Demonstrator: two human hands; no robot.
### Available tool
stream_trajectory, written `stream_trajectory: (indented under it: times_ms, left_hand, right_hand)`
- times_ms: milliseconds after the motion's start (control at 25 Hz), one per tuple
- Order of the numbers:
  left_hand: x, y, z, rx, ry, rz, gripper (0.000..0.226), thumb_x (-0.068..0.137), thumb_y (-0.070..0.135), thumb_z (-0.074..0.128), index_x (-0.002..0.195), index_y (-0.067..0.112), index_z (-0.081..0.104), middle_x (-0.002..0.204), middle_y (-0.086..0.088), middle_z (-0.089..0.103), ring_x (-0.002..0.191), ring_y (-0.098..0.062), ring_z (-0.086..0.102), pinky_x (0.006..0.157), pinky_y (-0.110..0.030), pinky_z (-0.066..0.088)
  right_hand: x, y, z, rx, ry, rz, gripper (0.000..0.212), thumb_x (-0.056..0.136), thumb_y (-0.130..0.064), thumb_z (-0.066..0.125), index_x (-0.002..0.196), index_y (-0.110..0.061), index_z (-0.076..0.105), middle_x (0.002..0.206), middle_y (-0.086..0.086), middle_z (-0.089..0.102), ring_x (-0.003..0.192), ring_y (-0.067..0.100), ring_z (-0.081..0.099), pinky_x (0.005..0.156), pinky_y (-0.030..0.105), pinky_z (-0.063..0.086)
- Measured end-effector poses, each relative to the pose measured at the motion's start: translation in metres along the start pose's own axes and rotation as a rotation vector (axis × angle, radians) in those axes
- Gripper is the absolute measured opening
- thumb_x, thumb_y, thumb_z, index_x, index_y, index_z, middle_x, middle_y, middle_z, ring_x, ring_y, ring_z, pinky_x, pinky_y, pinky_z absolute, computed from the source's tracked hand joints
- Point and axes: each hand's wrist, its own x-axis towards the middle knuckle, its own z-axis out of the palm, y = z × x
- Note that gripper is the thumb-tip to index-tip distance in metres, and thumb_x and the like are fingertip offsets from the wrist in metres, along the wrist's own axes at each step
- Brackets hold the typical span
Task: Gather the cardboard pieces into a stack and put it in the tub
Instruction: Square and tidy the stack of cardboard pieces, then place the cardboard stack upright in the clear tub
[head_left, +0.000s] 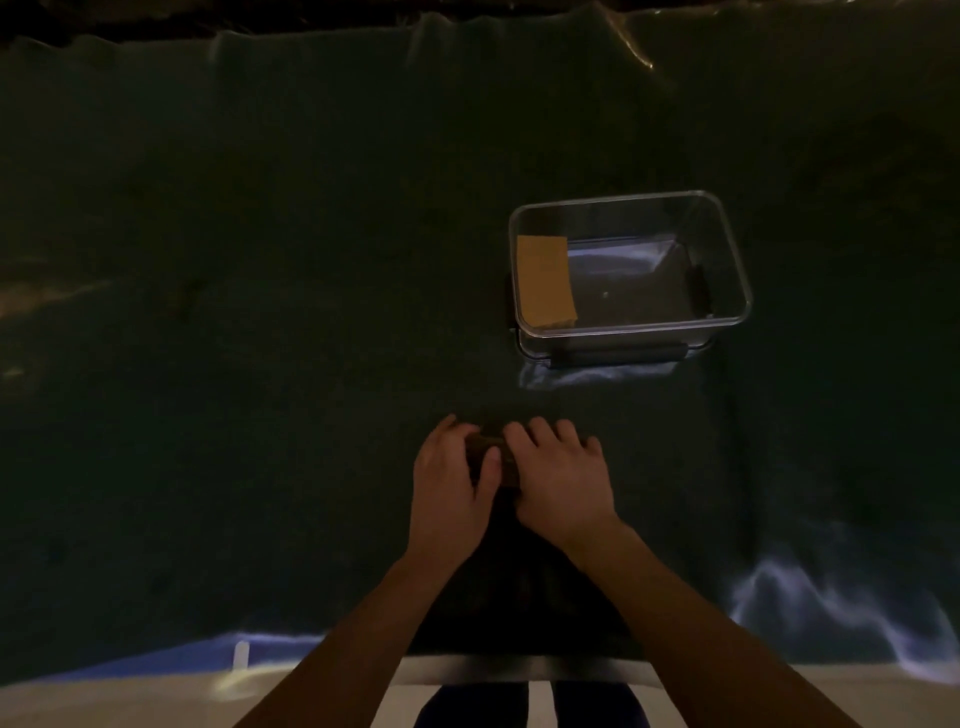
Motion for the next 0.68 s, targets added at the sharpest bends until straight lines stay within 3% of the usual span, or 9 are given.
stream_trajectory:
  times_ms: [120, 240, 320, 360, 480, 520, 600, 680]
  left_hand:
    - [-0.005, -0.002, -0.008, -0.304, -0.013, -0.062, 0.053, 0.097, 0.044, 0.038, 0.144, 0.019, 0.040, 0.150, 0.004, 0.041, 0.140, -0.006, 0.035, 0.116, -0.029, 0.030]
    - [-0.011, -0.015, -0.017, -0.771, 0.252, -0.209, 0.059, 0.097, 0.040, 0.036, 0.153, 0.023, 0.026, 0.158, 0.010, 0.029, 0.142, 0.002, 0.028, 0.114, -0.021, 0.026]
    - [-0.013, -0.013, -0.014, -0.932, 0.332, -0.311, 0.055, 0.101, 0.032, 0.035, 0.154, 0.024, 0.022, 0.160, 0.010, 0.024, 0.141, 0.004, 0.029, 0.112, -0.016, 0.027]
    - [-0.015, -0.015, -0.008, -0.963, 0.286, -0.350, 0.051, 0.103, 0.030, 0.035, 0.153, 0.026, 0.024, 0.158, 0.011, 0.026, 0.137, 0.006, 0.033, 0.109, -0.013, 0.031]
    - [-0.020, -0.008, -0.002, -0.978, -0.081, -0.397, 0.042, 0.102, 0.035, 0.039, 0.143, 0.042, 0.040, 0.146, 0.012, 0.046, 0.122, 0.012, 0.050, 0.099, -0.015, 0.040]
    - [-0.019, -0.003, -0.008, -0.971, -0.114, -0.394, 0.038, 0.104, 0.035, 0.036, 0.141, 0.041, 0.042, 0.142, 0.015, 0.049, 0.115, 0.019, 0.049, 0.094, -0.009, 0.040]
    - [-0.017, 0.000, -0.010, -0.964, 0.052, -0.410, 0.041, 0.105, 0.039, 0.029, 0.144, 0.028, 0.038, 0.138, 0.018, 0.046, 0.106, 0.029, 0.044, 0.083, 0.005, 0.036]
    - [-0.014, 0.008, -0.007, -1.075, 0.083, -0.434, 0.042, 0.106, 0.026, 0.029, 0.147, 0.018, 0.034, 0.133, 0.014, 0.052, 0.101, 0.023, 0.054, 0.078, 0.003, 0.042]
  right_hand:
    - [-0.002, 0.001, 0.000, 0.007, -0.027, -0.005, 0.053, 0.083, -0.035, 0.062, 0.129, -0.028, 0.038, 0.125, 0.005, 0.052, 0.110, 0.030, 0.052, 0.076, 0.043, 0.052]
    - [-0.002, 0.002, -0.002, 0.010, -0.063, -0.010, 0.058, 0.084, -0.036, 0.063, 0.134, -0.031, 0.033, 0.127, 0.006, 0.050, 0.111, 0.031, 0.053, 0.070, 0.040, 0.051]
    - [-0.001, 0.003, -0.004, 0.017, -0.079, -0.023, 0.059, 0.084, -0.036, 0.062, 0.135, -0.032, 0.032, 0.128, 0.006, 0.050, 0.111, 0.031, 0.053, 0.071, 0.039, 0.052]
    - [-0.001, 0.003, -0.004, 0.015, -0.085, -0.026, 0.059, 0.084, -0.037, 0.062, 0.135, -0.032, 0.032, 0.128, 0.006, 0.050, 0.111, 0.031, 0.053, 0.071, 0.039, 0.052]
    - [-0.001, 0.005, -0.003, -0.003, -0.087, -0.023, 0.061, 0.083, -0.039, 0.063, 0.136, -0.031, 0.032, 0.130, 0.006, 0.050, 0.114, 0.030, 0.052, 0.073, 0.040, 0.052]
    - [-0.001, 0.005, -0.003, -0.005, -0.083, -0.026, 0.061, 0.083, -0.040, 0.063, 0.136, -0.031, 0.033, 0.130, 0.006, 0.051, 0.113, 0.030, 0.053, 0.073, 0.040, 0.052]
    - [-0.002, 0.005, 0.000, -0.008, -0.065, -0.032, 0.059, 0.083, -0.040, 0.062, 0.134, -0.030, 0.035, 0.127, 0.004, 0.052, 0.110, 0.029, 0.054, 0.070, 0.038, 0.051]
    - [-0.001, 0.005, 0.001, -0.010, -0.046, -0.024, 0.057, 0.082, -0.040, 0.062, 0.132, -0.029, 0.037, 0.124, 0.003, 0.054, 0.107, 0.028, 0.055, 0.068, 0.037, 0.051]
